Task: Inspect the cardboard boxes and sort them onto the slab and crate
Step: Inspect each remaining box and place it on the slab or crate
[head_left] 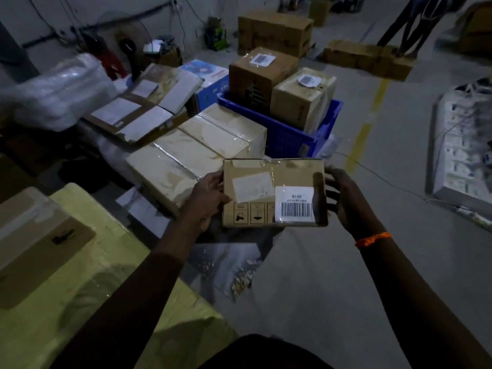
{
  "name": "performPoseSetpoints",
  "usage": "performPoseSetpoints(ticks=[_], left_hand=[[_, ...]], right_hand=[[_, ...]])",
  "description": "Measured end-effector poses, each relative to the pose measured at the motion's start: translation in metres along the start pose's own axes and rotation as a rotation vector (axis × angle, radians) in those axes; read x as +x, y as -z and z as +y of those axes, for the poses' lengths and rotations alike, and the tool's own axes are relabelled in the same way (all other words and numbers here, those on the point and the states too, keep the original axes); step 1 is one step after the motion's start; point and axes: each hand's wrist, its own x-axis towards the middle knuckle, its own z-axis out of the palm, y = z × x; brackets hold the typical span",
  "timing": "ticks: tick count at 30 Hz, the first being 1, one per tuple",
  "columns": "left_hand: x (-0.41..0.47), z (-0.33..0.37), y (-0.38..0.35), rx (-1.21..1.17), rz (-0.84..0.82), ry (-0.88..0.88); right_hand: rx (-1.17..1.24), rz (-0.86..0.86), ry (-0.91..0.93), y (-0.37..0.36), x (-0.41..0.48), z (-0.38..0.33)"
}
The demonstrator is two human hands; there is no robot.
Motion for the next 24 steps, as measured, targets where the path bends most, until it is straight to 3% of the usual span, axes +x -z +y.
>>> performPoseSetpoints(ticks=[5, 12, 17, 24], left_hand=[[-0.026, -0.027, 0.007, -0.097, -0.033, -0.011], [-0.043, -0.098, 0.05, -0.105, 0.086, 0.325], [-0.049, -0.134, 0.063, -0.174, 0.073, 0.507], [-0.037, -0.136, 0.071, -0.174, 0.05, 0.521]], right_hand=[[0.135, 0.078, -0.122, 0.012, -0.024, 0.045], [0.206, -0.022, -0.356, 0.016, -0.052, 0.13], [0.212, -0.033, -0.45, 0.017, -0.058, 0.169], [0.142, -0.024, -0.463, 0.017, -0.043, 0.174]])
